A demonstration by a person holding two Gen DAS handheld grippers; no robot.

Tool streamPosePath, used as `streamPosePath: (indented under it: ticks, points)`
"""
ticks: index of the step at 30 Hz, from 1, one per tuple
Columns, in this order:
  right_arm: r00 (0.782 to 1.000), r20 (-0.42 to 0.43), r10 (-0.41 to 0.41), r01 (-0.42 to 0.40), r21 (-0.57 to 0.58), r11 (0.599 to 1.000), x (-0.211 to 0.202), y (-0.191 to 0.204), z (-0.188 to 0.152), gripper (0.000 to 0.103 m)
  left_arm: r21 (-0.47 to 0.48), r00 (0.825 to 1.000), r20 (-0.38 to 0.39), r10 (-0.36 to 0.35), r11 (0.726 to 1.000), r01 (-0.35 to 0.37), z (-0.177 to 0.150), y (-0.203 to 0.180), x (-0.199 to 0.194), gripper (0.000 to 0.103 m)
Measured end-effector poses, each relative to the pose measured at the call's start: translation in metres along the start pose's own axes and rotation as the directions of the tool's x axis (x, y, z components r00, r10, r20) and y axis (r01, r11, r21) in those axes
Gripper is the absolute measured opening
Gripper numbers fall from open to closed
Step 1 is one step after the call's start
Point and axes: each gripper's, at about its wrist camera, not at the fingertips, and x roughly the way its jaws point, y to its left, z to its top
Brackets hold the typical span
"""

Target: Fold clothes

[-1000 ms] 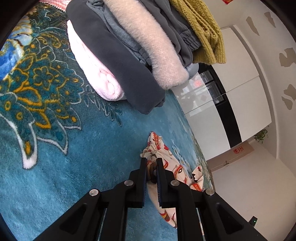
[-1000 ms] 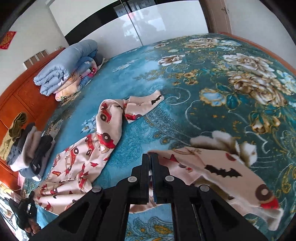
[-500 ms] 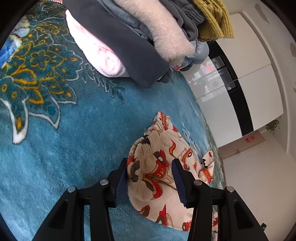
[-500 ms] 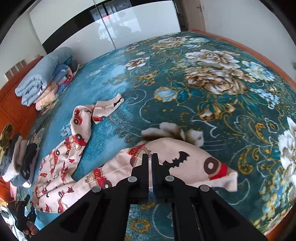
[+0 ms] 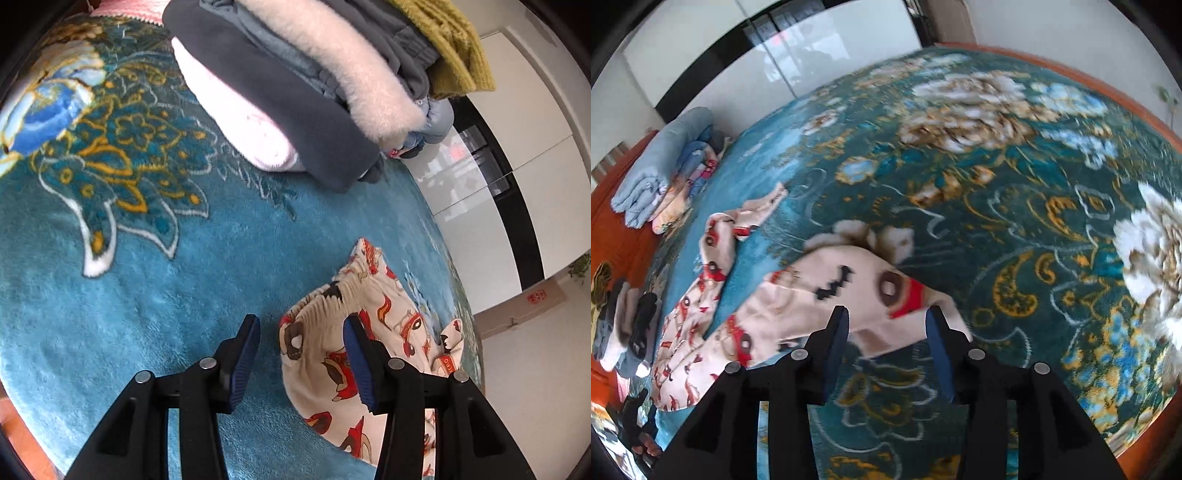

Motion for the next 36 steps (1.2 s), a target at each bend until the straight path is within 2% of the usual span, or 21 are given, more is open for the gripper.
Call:
streamPosePath:
  ticks: [2,5,7,11,14,16,18,19,20,24,28,33,36]
  points:
    - [1.000,-0.015,0.009,-0.008,0.040,0.999,0.009,-0.014,0.000,0.050,0.000,1.000,-0.017,0.006,1.000,-0.006,-0.002,-0.001,0.005,0.049]
    - [0.999,-0.037,0.023,-0.019,0.101,0.995,0.022,-0.035,-0.001,0.051,-0.009,1.000,-0.020,-0.005,1.000,0.005,-0.004,-0.001,0.006,0.046]
    - [0.998,-0.051,0.034,-0.026,0.141,0.990,0.031,-0.050,-0.001,0.057,-0.014,1.000,-0.021,-0.012,1.000,0.011,-0.006,-0.001,0.007,0.031]
    - [0.997,-0.024,0.073,-0.069,0.145,0.987,0.041,-0.041,0.001,0.059,-0.025,0.999,-0.025,-0.025,0.999,0.025,-0.009,-0.002,0.009,0.026]
    - [0.999,-0.022,0.027,-0.024,0.120,0.993,0.048,-0.026,0.003,0.059,-0.033,0.999,-0.026,-0.036,0.999,0.035,-0.011,-0.002,0.011,0.020]
    - [0.998,-0.028,0.053,-0.050,0.104,0.993,0.049,-0.017,0.005,0.053,-0.032,0.999,-0.018,-0.043,0.999,0.043,-0.012,-0.003,0.007,0.012]
    - [0.997,-0.046,0.063,-0.058,0.105,0.993,0.051,-0.011,0.007,0.034,-0.031,0.999,-0.010,-0.051,0.998,0.050,-0.012,-0.004,0.004,0.009]
    - [0.998,-0.053,0.045,-0.039,0.103,0.994,0.052,-0.006,0.008,0.014,-0.031,0.999,-0.006,-0.054,0.998,0.054,-0.012,-0.005,0.002,0.009]
    - [0.998,-0.051,0.033,-0.028,0.095,0.995,0.051,-0.001,0.009,0.006,-0.030,0.998,-0.002,-0.058,0.998,0.058,-0.012,-0.005,0.001,0.009]
    - [1.000,-0.024,0.004,-0.003,0.021,1.000,0.034,0.018,0.017,0.006,-0.018,0.994,0.034,-0.103,0.994,0.104,-0.010,-0.008,-0.011,0.008]
    - [0.995,0.103,-0.005,0.013,-0.077,0.997,-0.016,0.034,0.039,0.005,0.000,0.976,0.093,-0.197,0.980,0.198,-0.006,-0.012,-0.032,0.008]
    - [0.968,0.251,-0.007,0.026,-0.071,0.997,-0.078,0.026,0.058,0.005,-0.019,0.959,0.148,-0.243,0.968,0.248,0.003,-0.010,-0.049,0.008]
    - [0.962,0.267,-0.052,0.062,-0.032,0.998,-0.089,0.008,0.063,0.005,-0.072,0.962,0.139,-0.234,0.967,0.245,0.008,0.000,-0.045,0.008]
